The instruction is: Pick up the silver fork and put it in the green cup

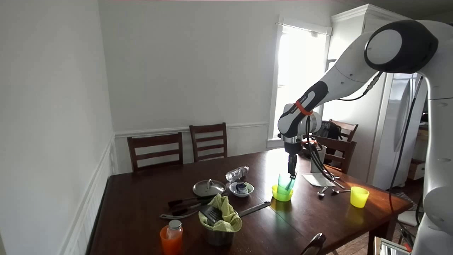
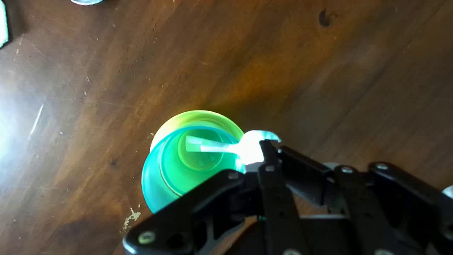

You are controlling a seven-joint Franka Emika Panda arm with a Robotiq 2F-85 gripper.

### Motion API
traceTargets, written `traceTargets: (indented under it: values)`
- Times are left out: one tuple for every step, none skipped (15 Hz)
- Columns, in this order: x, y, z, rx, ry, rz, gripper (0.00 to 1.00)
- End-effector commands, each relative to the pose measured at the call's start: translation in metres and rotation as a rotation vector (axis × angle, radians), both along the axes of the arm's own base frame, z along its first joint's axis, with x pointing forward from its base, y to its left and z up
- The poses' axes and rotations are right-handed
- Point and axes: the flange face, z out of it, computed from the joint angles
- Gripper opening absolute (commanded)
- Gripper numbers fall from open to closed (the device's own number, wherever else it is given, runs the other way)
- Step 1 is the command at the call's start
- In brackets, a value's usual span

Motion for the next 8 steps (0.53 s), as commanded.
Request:
traceTargets:
  values:
    - [0.000, -0.009, -0.004, 0.053, -0.003, -0.049, 0.02]
    - [-0.001, -0.011, -0.005, 0.058, -0.010, -0.071, 0.02]
    - [-0.002, -0.013, -0.007, 0.073, -0.014, -0.082, 0.02]
    - [-0.002, -0.017, -0.008, 0.078, -0.019, -0.100, 0.02]
    - [-0.002, -0.020, -0.009, 0.088, -0.026, -0.111, 0.02]
    - [-0.003, -0.025, -0.009, 0.092, -0.030, -0.126, 0.02]
    - [-0.003, -0.029, -0.010, 0.104, -0.035, -0.138, 0.02]
    - [-0.002, -0.036, -0.011, 0.109, -0.042, -0.153, 0.02]
